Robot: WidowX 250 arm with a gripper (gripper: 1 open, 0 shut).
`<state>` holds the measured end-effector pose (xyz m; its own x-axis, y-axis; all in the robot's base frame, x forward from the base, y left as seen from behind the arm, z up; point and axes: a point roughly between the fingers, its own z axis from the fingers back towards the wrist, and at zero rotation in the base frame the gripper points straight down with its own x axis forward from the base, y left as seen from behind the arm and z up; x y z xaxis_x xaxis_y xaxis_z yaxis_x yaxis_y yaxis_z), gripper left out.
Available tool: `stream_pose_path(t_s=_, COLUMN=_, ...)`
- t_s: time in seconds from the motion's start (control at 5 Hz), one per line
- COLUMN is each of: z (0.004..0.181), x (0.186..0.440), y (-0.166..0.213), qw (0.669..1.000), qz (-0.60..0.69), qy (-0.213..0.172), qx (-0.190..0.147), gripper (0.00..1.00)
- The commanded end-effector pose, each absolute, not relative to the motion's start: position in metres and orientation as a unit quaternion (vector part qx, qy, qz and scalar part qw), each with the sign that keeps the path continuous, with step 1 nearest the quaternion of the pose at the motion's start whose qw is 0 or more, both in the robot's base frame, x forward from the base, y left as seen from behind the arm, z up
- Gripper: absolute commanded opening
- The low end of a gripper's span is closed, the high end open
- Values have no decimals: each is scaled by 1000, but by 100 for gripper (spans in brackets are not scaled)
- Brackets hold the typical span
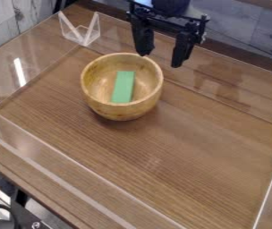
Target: Move green stick from inside the wooden bowl to the table next to it
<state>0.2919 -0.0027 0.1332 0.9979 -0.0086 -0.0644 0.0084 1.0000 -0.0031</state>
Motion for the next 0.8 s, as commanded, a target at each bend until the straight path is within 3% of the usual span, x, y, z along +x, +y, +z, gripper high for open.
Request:
stream_pose_path(t_s=0.0, z=125, x=289, y=0, qw=999, qz=-3, qy=40, qx=0, gripper=100)
stream_pose_path(t_s=0.2, z=116, x=274, y=13, qw=999, qz=-6, qy=40, qx=6, gripper=100)
stream_pose_path(t_s=0.6, z=111, x=270, y=55, qw=1000, qz=3, qy=9, qx=16, gripper=100)
